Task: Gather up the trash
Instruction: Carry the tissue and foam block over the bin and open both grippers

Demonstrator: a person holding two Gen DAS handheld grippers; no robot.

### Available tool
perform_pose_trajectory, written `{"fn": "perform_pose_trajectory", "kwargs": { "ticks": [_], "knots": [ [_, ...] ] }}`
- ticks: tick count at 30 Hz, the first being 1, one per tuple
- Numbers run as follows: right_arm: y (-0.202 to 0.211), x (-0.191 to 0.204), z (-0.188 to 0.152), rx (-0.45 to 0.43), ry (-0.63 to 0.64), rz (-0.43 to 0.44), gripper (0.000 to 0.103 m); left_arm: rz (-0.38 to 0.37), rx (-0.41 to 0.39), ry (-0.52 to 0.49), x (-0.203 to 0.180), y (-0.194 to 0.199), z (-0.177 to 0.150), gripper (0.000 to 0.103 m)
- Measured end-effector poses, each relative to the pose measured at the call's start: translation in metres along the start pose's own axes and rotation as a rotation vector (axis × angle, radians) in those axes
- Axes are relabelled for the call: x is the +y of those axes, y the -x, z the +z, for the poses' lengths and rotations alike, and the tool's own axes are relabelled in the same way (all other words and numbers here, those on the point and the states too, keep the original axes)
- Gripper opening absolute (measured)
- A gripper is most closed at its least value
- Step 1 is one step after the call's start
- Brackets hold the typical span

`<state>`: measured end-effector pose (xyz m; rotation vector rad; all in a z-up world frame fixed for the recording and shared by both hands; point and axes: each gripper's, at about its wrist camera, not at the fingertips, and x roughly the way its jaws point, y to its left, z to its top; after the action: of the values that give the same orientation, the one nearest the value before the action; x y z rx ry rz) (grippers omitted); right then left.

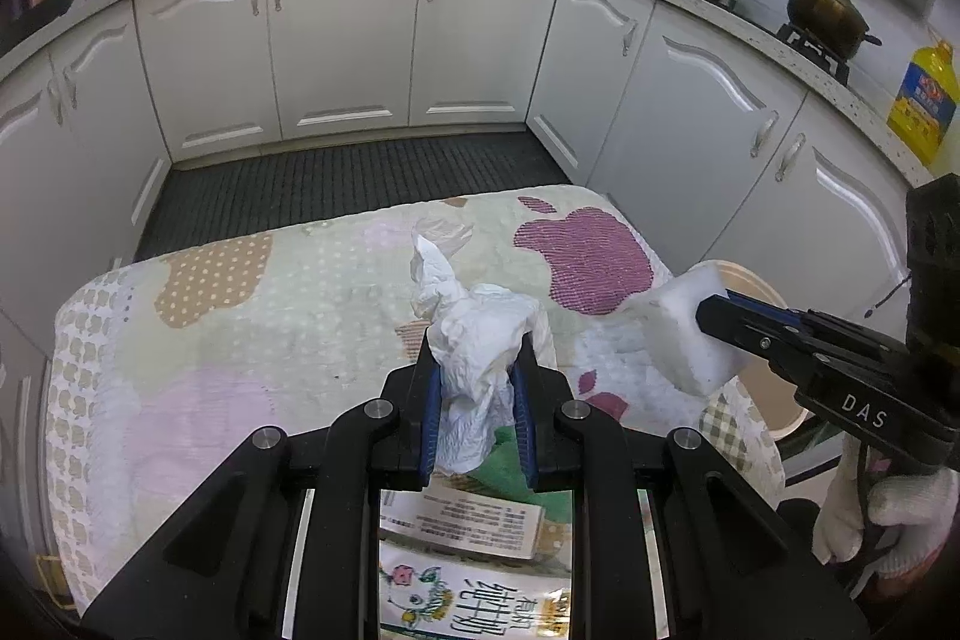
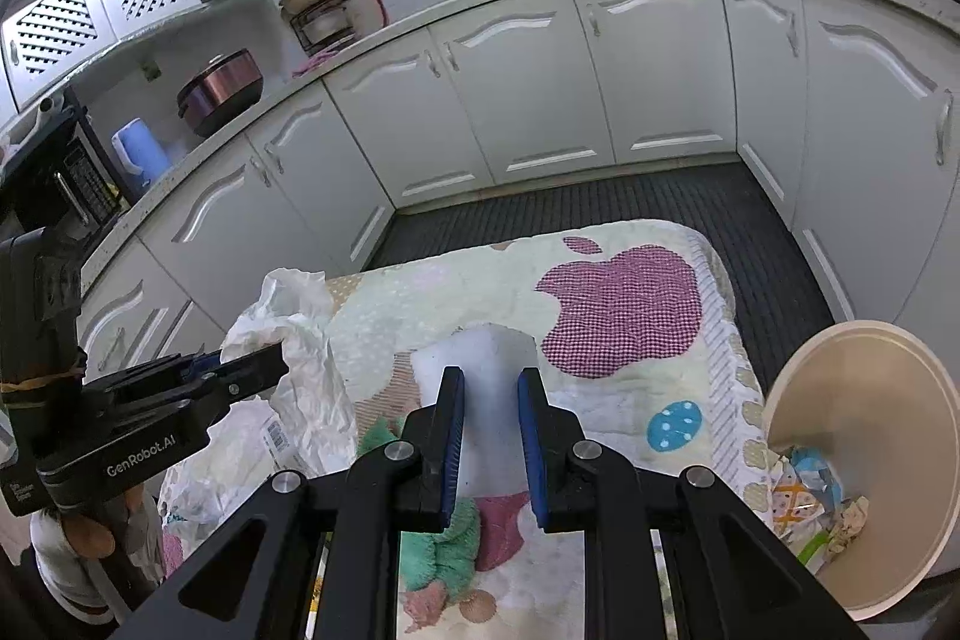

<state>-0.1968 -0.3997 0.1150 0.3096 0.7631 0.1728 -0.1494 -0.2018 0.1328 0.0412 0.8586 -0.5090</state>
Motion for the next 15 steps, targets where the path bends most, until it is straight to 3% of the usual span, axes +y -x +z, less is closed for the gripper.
{"fn": "perform_pose_trajectory", "kwargs": {
  "ticks": [15],
  "knots": [
    [0.023,-0.024,-0.004,-0.025,-0.022,-0.025,0.017,-0.031,0.003,-0.043,-0.033,0.0,0.003,0.018]
  ]
}}
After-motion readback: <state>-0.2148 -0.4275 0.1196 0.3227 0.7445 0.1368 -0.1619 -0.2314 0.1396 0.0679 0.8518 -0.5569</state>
